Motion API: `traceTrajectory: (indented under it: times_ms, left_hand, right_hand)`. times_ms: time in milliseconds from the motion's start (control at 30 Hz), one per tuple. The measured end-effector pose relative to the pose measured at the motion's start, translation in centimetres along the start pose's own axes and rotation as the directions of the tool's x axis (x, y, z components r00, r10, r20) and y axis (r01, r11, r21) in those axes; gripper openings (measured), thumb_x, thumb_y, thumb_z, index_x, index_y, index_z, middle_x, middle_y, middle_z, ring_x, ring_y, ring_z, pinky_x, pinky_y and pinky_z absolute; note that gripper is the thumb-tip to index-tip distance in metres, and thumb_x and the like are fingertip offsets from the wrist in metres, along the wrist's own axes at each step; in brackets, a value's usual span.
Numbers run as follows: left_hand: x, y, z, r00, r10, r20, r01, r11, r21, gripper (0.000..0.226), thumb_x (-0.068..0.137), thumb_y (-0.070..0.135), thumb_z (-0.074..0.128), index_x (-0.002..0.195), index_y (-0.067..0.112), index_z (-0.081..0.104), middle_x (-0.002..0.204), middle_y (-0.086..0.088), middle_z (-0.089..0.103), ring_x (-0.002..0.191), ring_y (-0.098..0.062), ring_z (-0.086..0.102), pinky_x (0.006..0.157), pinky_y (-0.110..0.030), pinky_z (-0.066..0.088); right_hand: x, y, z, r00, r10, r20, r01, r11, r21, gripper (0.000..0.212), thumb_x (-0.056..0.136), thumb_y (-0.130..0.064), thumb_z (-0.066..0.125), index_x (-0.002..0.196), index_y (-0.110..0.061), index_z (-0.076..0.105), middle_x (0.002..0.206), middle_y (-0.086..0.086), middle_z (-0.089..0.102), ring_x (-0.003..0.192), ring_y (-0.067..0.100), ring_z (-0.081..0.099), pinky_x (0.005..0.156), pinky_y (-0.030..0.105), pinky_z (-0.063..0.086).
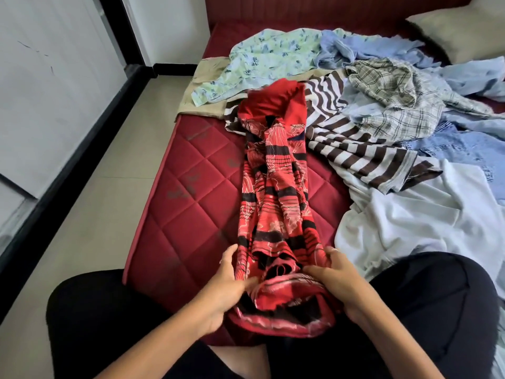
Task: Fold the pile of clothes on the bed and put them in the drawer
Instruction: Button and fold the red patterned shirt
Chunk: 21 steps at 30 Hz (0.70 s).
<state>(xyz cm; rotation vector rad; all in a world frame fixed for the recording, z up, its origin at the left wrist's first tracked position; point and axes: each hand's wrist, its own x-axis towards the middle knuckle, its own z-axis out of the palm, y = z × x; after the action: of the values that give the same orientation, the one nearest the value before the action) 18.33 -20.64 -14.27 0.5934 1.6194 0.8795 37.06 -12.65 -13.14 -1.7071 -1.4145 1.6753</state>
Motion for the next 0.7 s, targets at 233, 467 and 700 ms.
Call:
traceTrajectory:
  times_ms: [233,467,700]
  left_hand:
    - [-3.9,-0.8,0.1,0.950,-0.067,0.305,0.047,0.996,0.074,0.034,0.090,-0.004,0.058,0.087,0.026,0.075,0.085,0.014,0.074,0.084,0.006,0.065,0.072,-0.005,0.044]
    - [-2.4,6.4,-1.2,0.965,-0.141,0.221,0.248,0.764,-0.595,0.006,0.044,0.011,0.065,0.043,0.005,0.067,0.046,-0.007,0.063,0.036,-0.014,0.059,0.036,-0.021,0.048]
    - [10.3,8.5,-1.0,0.972,-0.230,-0.050,0.153,0.776,-0.612,0.042,0.101,0.045,0.036,0.082,0.012,0.056,0.057,-0.006,0.063,0.044,-0.016,0.057,0.040,-0.019,0.042]
  right_hand:
    - [-5.1,1.3,-2.9,0.948,-0.059,0.313,0.059,0.998,0.011,0.046,0.085,0.006,0.063,0.113,-0.032,0.062,0.105,0.002,0.071,0.086,0.017,0.067,0.076,0.026,0.052]
    - [-1.3,-3.6,-3.9,0.896,0.090,0.435,-0.291,0.859,0.422,0.035,0.087,-0.031,0.058,0.093,0.000,0.073,0.090,0.019,0.072,0.069,0.022,0.070,0.068,0.031,0.060]
    - [10.6,-5.9,-2.8,0.957,0.100,0.272,-0.270,0.649,0.711,0.047,0.095,-0.050,0.045,0.099,-0.005,0.056,0.073,0.014,0.071,0.061,0.020,0.071,0.049,0.030,0.058]
